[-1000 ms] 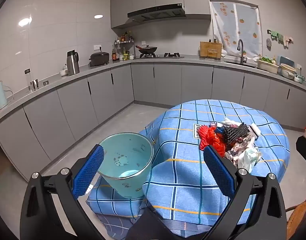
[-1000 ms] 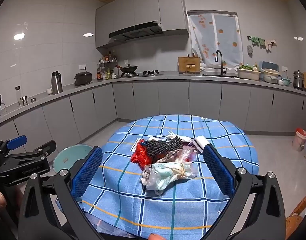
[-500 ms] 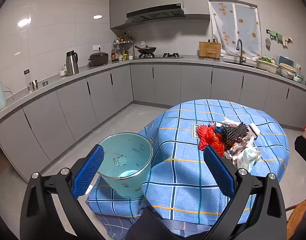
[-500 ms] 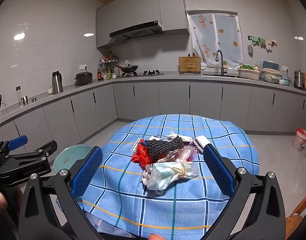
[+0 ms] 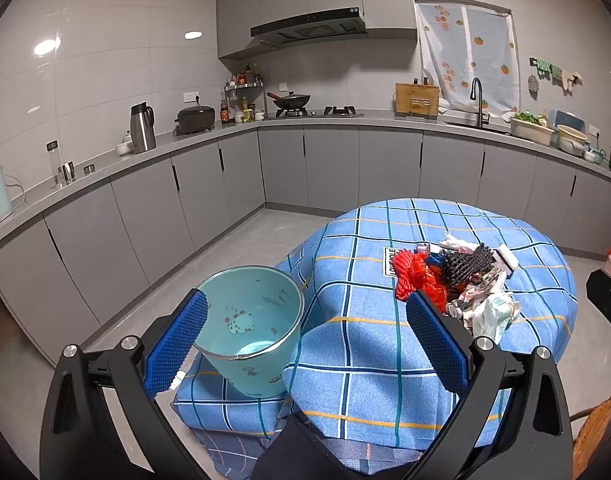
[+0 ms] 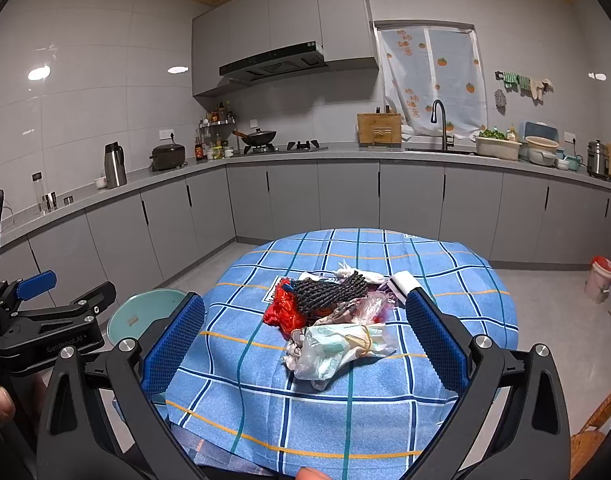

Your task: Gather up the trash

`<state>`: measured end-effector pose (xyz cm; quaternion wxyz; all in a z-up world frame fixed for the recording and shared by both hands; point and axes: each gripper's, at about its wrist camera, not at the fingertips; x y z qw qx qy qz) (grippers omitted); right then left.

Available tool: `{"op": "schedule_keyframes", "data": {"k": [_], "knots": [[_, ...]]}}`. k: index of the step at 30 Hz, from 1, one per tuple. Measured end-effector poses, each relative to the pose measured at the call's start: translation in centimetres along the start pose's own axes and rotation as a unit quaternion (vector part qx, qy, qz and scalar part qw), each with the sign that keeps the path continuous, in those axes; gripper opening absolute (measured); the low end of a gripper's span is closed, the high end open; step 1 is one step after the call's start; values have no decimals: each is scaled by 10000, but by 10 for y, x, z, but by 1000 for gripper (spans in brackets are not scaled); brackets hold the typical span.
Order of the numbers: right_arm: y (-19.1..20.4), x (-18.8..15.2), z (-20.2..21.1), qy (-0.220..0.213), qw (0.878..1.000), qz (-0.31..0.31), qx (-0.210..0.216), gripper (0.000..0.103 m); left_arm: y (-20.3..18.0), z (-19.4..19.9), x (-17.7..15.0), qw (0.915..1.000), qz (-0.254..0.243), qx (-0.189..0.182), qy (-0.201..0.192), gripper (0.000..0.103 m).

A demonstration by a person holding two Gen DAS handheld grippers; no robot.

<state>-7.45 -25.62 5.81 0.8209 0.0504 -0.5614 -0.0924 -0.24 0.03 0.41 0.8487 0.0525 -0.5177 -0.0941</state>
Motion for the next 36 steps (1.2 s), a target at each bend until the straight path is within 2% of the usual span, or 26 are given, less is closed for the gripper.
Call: {"op": "schedule_keyframes", "data": {"k": [36], "knots": [[-2, -1, -4, 19, 10000, -54, -10, 99, -2, -1, 0, 10000, -14, 10, -15, 98]]}}
Point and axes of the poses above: each gripper's, at about its wrist camera, not at the fingertips, and z roughly against the way its jaws point, y to its left, x to its top, and after that the axes turned 8 degrees about -z, right-handed
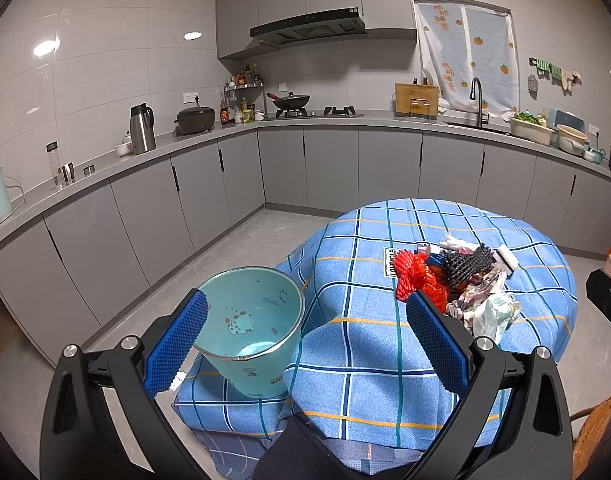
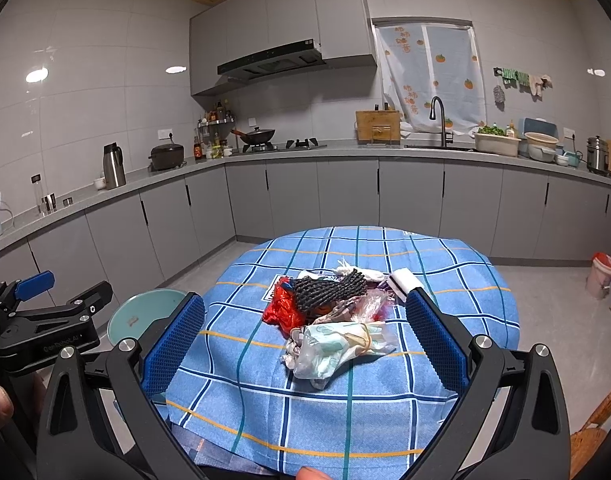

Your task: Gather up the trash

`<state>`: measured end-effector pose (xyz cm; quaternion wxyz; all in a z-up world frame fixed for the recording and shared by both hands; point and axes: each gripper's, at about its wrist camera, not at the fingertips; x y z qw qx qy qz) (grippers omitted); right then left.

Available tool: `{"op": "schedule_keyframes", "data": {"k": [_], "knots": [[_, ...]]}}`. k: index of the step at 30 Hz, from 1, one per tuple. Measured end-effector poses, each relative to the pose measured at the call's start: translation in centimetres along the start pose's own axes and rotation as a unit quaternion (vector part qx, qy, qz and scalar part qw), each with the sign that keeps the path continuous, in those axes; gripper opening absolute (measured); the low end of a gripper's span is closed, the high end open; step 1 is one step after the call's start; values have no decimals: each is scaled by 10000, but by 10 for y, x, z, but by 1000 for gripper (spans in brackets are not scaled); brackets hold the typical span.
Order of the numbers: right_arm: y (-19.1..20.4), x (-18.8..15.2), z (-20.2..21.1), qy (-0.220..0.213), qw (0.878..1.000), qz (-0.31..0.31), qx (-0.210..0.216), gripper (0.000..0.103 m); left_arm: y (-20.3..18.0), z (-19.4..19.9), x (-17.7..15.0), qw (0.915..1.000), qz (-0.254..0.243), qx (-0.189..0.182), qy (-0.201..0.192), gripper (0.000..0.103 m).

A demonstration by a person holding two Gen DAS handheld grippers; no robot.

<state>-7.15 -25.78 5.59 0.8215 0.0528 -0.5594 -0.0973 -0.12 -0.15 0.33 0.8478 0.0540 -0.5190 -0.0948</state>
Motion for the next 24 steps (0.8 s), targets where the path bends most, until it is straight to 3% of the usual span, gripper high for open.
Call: {"op": "schedule_keyframes", "data": {"k": [24], "knots": [[-3, 0, 2, 4, 10000, -16, 4, 99, 0, 0, -2, 10000, 8, 28, -9, 98]]}}
Point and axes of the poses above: each gripper's, at about its wrist camera, not at the fingertips, and z roughly against the way its jaws point, y to its left, x to its top, and after that the axes turned 8 degrees about -z, right-handed
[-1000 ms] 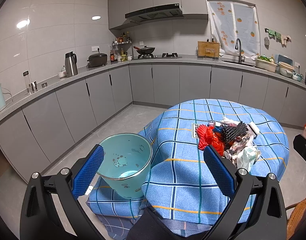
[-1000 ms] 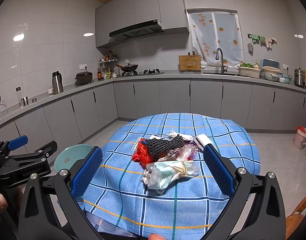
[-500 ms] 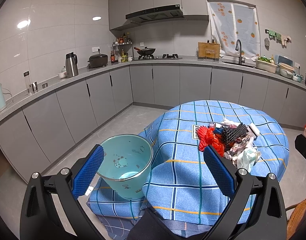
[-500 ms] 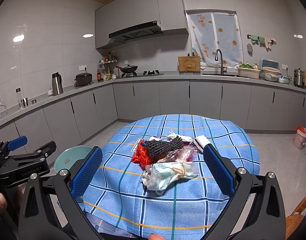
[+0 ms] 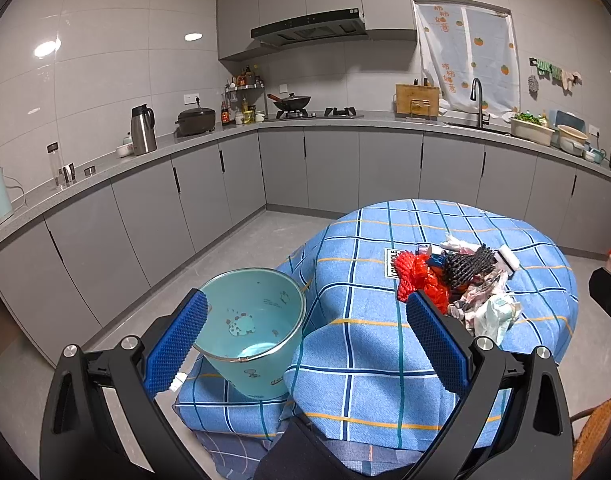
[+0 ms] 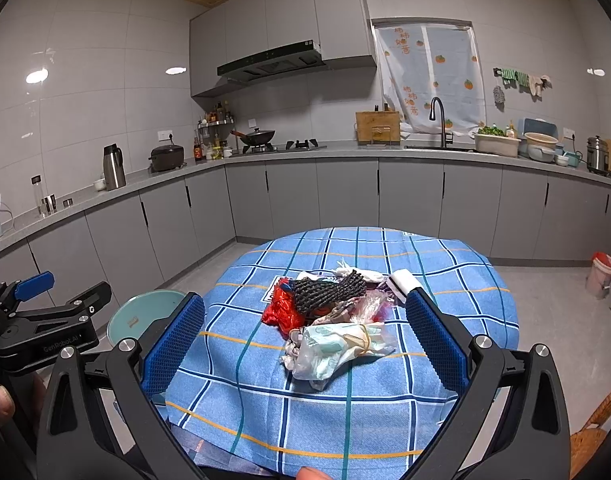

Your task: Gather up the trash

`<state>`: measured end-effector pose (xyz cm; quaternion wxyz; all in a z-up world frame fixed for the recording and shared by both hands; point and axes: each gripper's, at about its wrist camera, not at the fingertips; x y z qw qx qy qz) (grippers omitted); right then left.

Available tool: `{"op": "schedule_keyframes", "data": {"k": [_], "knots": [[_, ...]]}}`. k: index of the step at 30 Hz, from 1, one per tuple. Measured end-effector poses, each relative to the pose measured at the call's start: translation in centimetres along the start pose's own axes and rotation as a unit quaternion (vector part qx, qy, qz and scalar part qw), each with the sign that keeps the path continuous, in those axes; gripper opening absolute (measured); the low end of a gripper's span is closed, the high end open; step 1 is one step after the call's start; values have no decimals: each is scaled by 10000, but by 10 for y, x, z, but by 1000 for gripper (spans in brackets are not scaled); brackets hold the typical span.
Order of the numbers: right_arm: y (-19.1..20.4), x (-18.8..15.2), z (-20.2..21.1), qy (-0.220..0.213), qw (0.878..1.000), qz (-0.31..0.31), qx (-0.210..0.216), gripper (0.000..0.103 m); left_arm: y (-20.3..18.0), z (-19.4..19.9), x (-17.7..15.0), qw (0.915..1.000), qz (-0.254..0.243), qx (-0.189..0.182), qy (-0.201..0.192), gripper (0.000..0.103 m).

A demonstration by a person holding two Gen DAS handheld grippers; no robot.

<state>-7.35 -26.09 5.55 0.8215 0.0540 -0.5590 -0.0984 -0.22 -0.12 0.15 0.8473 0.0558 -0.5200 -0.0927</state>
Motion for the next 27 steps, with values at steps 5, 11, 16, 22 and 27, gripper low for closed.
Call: {"op": "schedule_keyframes", "data": {"k": [5, 11, 16, 22, 27], "knots": [[-18, -2, -18, 129, 9996, -65, -247, 99, -4, -27, -6, 9993, 57, -241, 263, 98], [-71, -7, -60, 432, 9945, -441, -845, 99, -36, -76, -10, 9966, -220, -541, 573, 98], [-88, -18, -96, 645, 9909, -540, -1048, 99, -65, -113, -6, 9939, -477, -770, 629, 98], [-88, -32, -132, 934, 9879, -759, -981, 98, -77, -158, -5, 9922, -553, -720, 851, 98], [-70, -38, -152, 1171, 9863, -817, -825, 97, -80, -167, -16, 9918, -568, -711, 896, 98]]}}
Point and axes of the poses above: each gripper's, at about its wrist camera, not at the fingertips, and z roughly against the way its jaws point, y to its left, x to its top, and after that the axes turned 8 degrees about -z, right-handed
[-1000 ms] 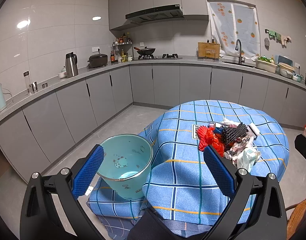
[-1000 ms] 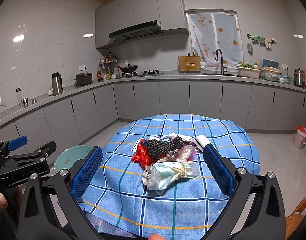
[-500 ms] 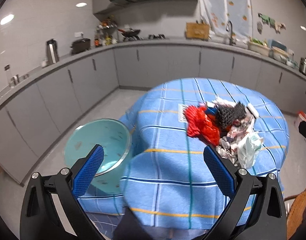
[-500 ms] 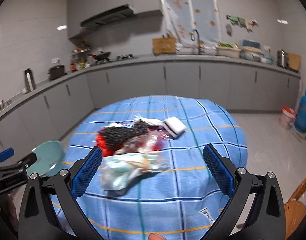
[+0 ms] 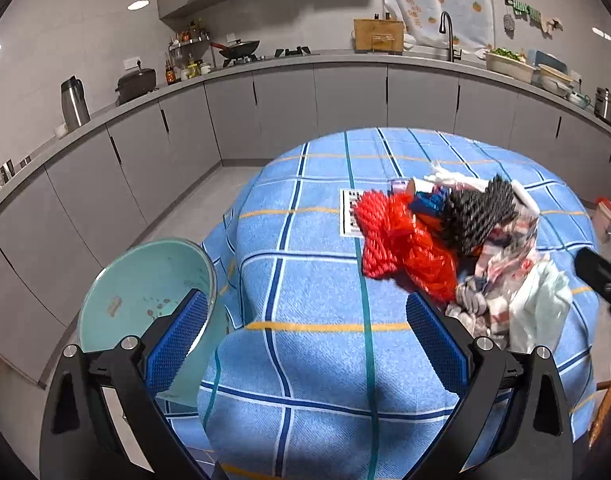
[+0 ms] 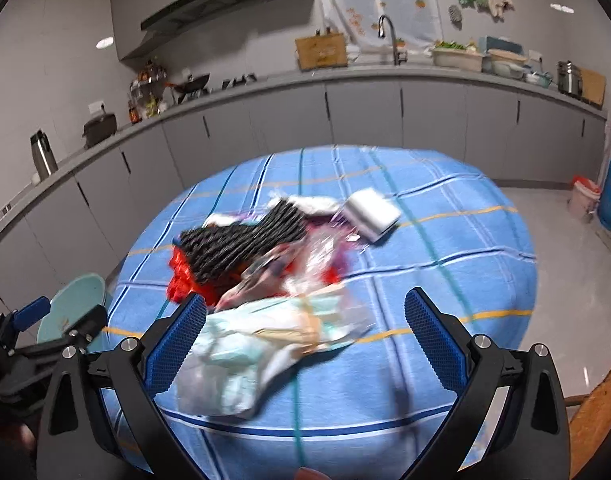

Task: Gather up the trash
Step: 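Grasp the black mesh scrubber with the left tool while the right tool grasps the plastic bag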

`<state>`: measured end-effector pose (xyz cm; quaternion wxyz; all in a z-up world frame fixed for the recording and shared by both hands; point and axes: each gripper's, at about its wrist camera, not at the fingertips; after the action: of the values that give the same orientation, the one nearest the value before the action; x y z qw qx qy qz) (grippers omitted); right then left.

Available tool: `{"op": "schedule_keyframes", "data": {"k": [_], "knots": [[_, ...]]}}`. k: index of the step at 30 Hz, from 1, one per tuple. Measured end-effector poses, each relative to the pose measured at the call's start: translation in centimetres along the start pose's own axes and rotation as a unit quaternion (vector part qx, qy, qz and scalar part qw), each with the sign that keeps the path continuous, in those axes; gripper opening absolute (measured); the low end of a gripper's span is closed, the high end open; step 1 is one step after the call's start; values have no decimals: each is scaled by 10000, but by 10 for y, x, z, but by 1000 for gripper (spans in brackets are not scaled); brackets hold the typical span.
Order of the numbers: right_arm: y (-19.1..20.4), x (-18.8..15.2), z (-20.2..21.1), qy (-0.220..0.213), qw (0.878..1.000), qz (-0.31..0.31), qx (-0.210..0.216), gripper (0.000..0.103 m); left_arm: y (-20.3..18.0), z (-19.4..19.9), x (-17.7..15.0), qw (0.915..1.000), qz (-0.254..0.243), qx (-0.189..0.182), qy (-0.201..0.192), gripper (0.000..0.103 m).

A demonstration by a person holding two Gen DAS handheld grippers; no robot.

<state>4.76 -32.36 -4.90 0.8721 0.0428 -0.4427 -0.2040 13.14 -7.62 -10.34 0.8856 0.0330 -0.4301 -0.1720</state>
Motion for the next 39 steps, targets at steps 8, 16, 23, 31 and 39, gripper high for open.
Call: {"op": "schedule_keyframes", "data": {"k": [8, 16, 23, 31, 39], "knots": [[20, -18, -25, 566, 9983, 124, 74, 81, 6, -10, -12, 9997, 137, -194, 116, 98], [24, -24, -31, 721, 9969, 210, 226, 50, 6, -9, -11, 9992, 147, -349, 97, 98], [22, -19, -23, 649, 9968, 284, 362, 35, 3, -8, -8, 9989, 109, -455, 73, 98], [12, -1, -2, 178, 9985, 459, 224, 24, -5, -9, 13, 9983, -12, -571, -99, 98], [-18, 15, -8, 68, 9995, 295, 49, 22, -43, -27, 50, 9943, -361, -956, -291, 96]]}}
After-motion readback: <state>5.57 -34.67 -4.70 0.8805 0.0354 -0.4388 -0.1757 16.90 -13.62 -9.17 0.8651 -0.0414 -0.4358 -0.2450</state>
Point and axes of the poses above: each gripper's, at about its wrist camera, not at the fingertips, and z roughly against the way its jaws point, y to its left, x to its top, and after that the axes turned 8 degrees about -z, right-handed
